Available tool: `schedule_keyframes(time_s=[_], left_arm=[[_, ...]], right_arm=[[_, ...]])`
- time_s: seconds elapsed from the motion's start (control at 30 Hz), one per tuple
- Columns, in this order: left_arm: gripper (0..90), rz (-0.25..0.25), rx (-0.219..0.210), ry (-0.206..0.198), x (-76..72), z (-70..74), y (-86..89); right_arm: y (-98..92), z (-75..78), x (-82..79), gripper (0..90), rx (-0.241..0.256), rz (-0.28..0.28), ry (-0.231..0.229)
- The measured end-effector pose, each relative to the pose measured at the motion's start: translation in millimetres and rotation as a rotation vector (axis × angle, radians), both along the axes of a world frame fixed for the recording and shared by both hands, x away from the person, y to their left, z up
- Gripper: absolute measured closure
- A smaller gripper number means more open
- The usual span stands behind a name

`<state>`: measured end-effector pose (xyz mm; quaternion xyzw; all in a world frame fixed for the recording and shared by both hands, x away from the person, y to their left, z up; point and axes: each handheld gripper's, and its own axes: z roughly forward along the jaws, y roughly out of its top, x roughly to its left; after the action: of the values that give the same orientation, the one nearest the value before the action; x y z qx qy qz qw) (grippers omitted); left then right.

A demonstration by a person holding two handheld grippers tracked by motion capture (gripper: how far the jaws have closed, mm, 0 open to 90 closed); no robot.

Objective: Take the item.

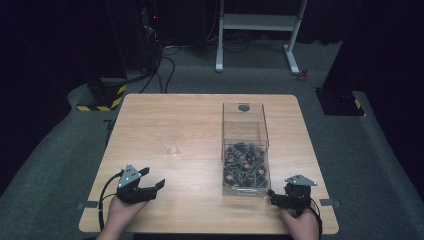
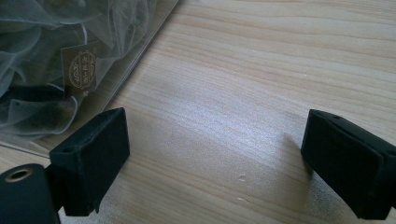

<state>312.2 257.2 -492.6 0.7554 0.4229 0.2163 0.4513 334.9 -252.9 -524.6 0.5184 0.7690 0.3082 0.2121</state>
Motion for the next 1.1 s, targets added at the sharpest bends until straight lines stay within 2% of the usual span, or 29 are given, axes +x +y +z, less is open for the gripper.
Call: schedule_keyframes(time_s=[0.13, 0.27, 0.4, 0.57, 0.67, 0.73, 0.8, 1.03, 1.1], left_arm=[[22.0, -0.008, 0.014, 0.01, 1.3, 1.5, -2.5], [22.0, -0.013, 0.001, 0.025, 3.4, 3.4, -3.4], [22.0, -0.008, 0.017, 0.007, 4.1, 10.5, -5.3], [22.0, -0.019, 0.025, 0.014, 6.3, 16.7, -8.8], [21.9, -0.024, 0.001, 0.008, 6.5, 20.0, -11.8], [21.7, -0.024, 0.011, -0.001, 5.9, 21.7, -14.8], [21.6, -0.028, 0.002, 0.0, 5.9, 23.2, -17.3], [22.1, -0.048, 0.032, -0.021, 6.7, 28.6, -27.4], [22.3, -0.057, 0.03, -0.02, 6.8, 29.7, -30.9]], right_arm=[[0.0, 0.0, 0.0, 7.7, 0.0, 0.0, 0.0], [0.0, 0.0, 0.0, 7.7, 0.0, 0.0, 0.0], [0.0, 0.0, 0.0, 7.7, 0.0, 0.0, 0.0], [0.1, 0.0, -0.1, 7.7, 0.001, -0.001, 0.001], [0.1, -0.1, -0.1, 7.7, 0.002, -0.001, -0.001], [0.1, 0.0, -0.1, 7.7, 0.001, -0.001, 0.0], [0.0, 0.0, 0.0, 7.7, 0.0, 0.0, 0.0], [0.0, 0.0, 0.0, 7.7, 0.0, 0.0, 0.0], [0.0, 0.0, 0.0, 7.7, 0.0, 0.0, 0.0]])
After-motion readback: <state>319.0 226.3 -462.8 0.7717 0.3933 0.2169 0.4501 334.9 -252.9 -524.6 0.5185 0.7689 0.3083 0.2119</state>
